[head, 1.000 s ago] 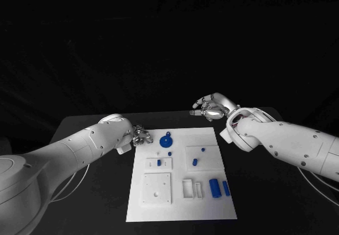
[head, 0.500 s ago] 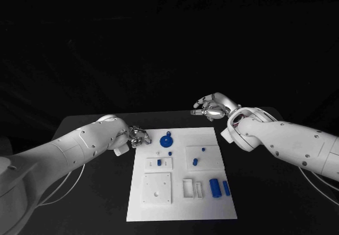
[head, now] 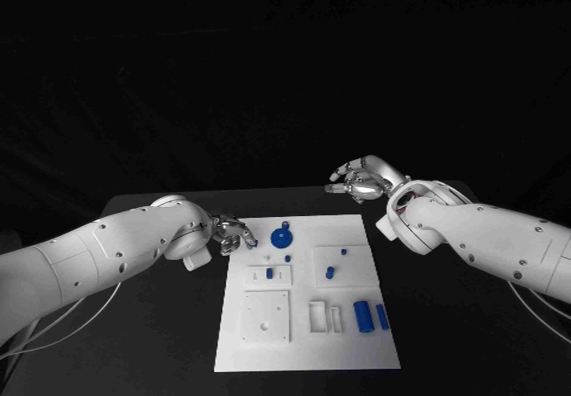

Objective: Assemble the parts on the task board

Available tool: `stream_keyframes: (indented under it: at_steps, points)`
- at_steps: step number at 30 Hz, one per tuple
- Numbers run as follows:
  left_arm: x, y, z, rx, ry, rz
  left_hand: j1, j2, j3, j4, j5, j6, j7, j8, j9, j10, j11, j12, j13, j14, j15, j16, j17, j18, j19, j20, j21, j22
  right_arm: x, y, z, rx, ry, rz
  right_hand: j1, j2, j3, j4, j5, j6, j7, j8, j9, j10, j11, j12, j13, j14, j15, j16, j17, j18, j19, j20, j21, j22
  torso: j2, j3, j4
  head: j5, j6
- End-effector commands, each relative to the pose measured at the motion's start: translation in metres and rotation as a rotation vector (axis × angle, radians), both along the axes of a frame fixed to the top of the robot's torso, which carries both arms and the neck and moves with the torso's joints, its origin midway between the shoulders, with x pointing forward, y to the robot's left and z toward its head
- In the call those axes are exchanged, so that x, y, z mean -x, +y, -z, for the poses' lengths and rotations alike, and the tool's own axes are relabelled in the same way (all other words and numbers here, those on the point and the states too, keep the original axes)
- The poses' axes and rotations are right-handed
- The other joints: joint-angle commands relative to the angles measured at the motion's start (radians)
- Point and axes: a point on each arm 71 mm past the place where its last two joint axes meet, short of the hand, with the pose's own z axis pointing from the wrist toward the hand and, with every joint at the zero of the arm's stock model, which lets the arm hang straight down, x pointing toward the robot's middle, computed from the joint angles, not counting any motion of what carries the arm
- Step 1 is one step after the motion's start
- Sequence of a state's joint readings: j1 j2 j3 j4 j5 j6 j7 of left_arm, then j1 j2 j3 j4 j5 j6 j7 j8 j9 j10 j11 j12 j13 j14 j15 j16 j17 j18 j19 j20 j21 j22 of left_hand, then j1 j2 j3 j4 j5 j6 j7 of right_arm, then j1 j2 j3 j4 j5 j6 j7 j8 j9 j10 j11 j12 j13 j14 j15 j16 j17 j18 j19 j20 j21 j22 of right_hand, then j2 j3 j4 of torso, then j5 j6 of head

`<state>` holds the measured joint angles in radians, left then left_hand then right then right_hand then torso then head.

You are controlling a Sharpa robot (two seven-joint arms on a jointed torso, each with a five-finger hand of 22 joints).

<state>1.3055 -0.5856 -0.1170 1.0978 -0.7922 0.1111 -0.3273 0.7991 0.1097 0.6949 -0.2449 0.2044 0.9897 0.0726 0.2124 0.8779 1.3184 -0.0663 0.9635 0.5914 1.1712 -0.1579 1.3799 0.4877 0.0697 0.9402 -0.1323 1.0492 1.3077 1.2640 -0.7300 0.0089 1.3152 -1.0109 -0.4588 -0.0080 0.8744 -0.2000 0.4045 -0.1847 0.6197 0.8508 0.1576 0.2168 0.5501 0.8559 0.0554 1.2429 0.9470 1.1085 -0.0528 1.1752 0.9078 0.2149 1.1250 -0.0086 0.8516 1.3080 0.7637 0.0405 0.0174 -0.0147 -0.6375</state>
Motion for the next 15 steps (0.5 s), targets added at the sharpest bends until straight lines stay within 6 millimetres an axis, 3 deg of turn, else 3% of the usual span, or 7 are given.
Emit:
stream_keyframes:
  at_steps: [1,6,15]
  points:
    - [0.007,-0.003,0.0,-0.025,-0.047,-0.005,-0.013,-0.001,0.004,0.006,0.005,0.093,-0.028,0.009,-0.004,0.007,-0.001,0.001,-0.001,0.01,-0.013,0.005,-0.001,-0.01,0.007,-0.116,0.007,0.013,0.0,0.001,0.0,0.007,0.004,-0.01,0.0,0.001,0.002,0.005,0.004,-0.001,0.008,0.003,-0.002,-0.007,-0.001,0.003,-0.001,-0.005,-0.001,0.005,-0.001,0.047,0.0,-0.006,-0.004,0.016,-0.004,0.0,0.0036,0.001,-0.002]
    - [0.02,-0.004,0.006,-0.04,-0.075,0.01,-0.02,-0.019,0.011,0.007,0.009,0.126,-0.038,0.018,-0.02,0.013,-0.011,0.0,-0.001,0.017,-0.021,0.009,-0.001,-0.008,0.015,-0.12,0.01,0.013,0.0,0.0,0.001,0.008,0.005,-0.009,0.001,0.003,0.003,0.006,0.006,-0.001,0.008,0.003,-0.002,-0.007,-0.001,0.004,-0.002,-0.005,-0.001,0.005,-0.001,0.047,0.0,-0.006,-0.004,0.016,-0.004,-0.0029,0.0048,-0.001,-0.003]
    - [0.033,-0.004,0.018,-0.106,-0.114,0.028,-0.027,-0.021,0.016,0.007,0.016,0.143,-0.043,0.019,-0.042,0.028,-0.016,0.001,0.0,0.029,-0.027,0.015,-0.001,-0.006,0.027,-0.125,0.015,0.012,0.0,0.0,0.001,0.008,0.005,-0.009,0.002,0.004,0.004,0.007,0.008,-0.001,0.008,0.003,-0.002,-0.007,-0.001,0.004,-0.002,-0.005,-0.001,0.005,-0.002,0.047,0.0,-0.006,-0.004,0.016,-0.003,-0.0007,0.0057,0.001,-0.005]
